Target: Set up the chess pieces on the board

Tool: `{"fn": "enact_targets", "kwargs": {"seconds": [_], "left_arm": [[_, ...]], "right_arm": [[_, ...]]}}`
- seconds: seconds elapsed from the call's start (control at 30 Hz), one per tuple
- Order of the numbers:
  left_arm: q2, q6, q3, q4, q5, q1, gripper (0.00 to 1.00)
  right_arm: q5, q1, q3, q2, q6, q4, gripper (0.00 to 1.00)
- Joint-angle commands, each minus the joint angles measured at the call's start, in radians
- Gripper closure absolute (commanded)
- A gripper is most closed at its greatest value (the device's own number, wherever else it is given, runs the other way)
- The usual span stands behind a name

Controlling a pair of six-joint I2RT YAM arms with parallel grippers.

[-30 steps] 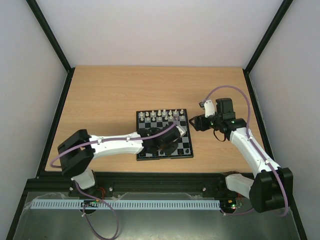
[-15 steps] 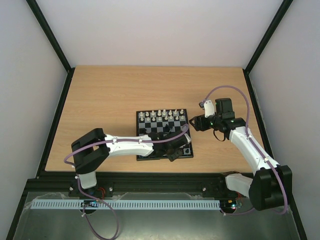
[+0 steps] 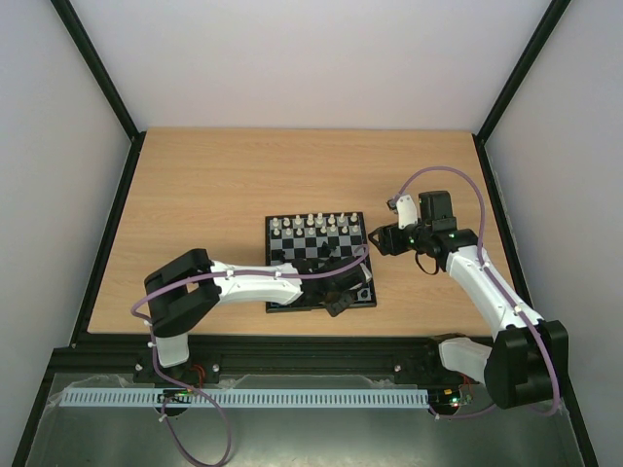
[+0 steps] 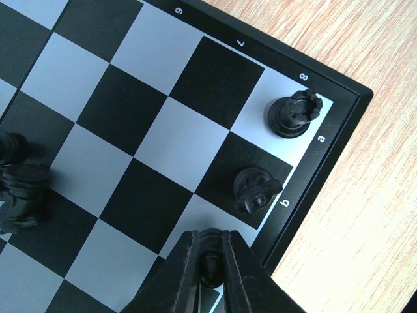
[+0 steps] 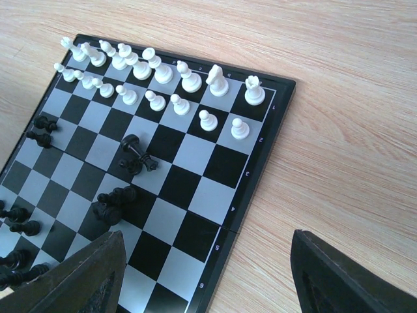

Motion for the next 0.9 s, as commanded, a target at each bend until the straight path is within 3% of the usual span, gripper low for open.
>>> {"fn": "enact_targets", "kwargs": {"seconds": [0.0, 0.1, 0.23, 0.5, 0.63, 0.87], "left_arm": [[0.020, 0.004, 0.025, -0.023, -0.012, -0.005, 0.97], [0.022, 0.002, 0.029, -0.029, -0.014, -0.005, 0.95], [0.011, -0.005, 0.042, -0.050, -0.017, -0.004, 0.81], [-0.072, -0.033, 0.084, -0.111, -0.063, 0.011, 0.65], [-0.123, -0.088, 0.061, -0.113, -0.090, 0.082, 0.65], [-0.135, -0.150, -0.001, -0.036, 0.024, 0.229, 0.67]], "right_arm": [[-0.016, -0.005, -0.014, 0.006, -0.011, -0.029, 0.29], [-0.017, -0.005, -0.015, 0.006, -0.013, -0.029, 0.29], [-0.021, -0.005, -0.014, 0.006, -0.015, -0.031, 0.29], [-0.031, -0.005, -0.013, 0.003, -0.019, -0.037, 0.29], [-0.029, -0.005, -0.013, -0.007, -0.020, -0.036, 0.29], [-0.024, -0.005, -0.017, -0.027, -0.023, -0.036, 0.29]]}}
